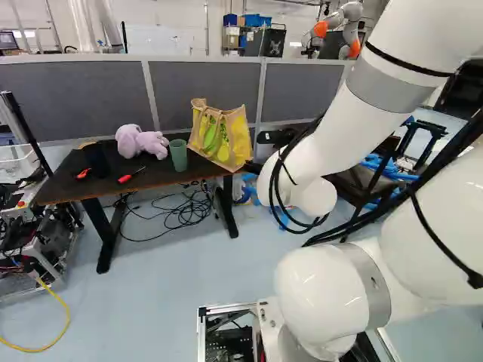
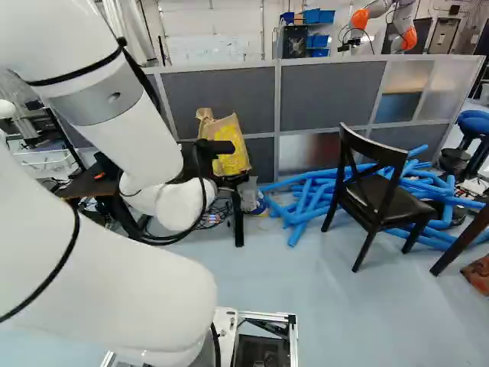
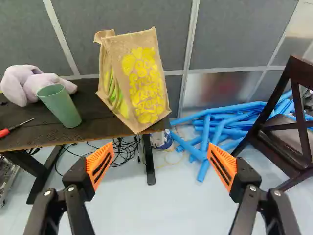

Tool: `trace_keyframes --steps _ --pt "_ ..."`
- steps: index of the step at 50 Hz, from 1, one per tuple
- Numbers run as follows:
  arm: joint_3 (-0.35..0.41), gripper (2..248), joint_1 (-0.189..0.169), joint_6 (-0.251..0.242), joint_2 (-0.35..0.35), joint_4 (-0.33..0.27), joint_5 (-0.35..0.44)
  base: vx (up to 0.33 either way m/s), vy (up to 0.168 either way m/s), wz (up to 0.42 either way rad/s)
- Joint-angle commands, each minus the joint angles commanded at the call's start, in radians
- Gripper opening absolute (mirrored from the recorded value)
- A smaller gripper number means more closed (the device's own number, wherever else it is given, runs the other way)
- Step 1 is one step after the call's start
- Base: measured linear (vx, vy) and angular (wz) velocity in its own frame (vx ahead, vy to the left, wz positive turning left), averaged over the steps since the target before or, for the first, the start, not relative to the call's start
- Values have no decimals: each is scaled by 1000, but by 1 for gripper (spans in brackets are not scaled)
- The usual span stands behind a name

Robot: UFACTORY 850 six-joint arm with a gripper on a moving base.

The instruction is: Pick up the bag on the ground and place it on the table

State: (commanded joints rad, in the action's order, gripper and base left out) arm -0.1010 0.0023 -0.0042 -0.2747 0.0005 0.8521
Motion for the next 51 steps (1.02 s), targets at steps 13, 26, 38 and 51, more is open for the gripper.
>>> trace_keyframes --steps 13,26,38,51 --pt "12 247 -2 4 -4 0 18 0 0 0" --pt "14 247 -2 4 -5 -1 21 0 0 0" --pt "14 247 -2 4 -5 -1 21 0 0 0" --pt "14 247 -2 4 -5 -1 21 0 0 0"
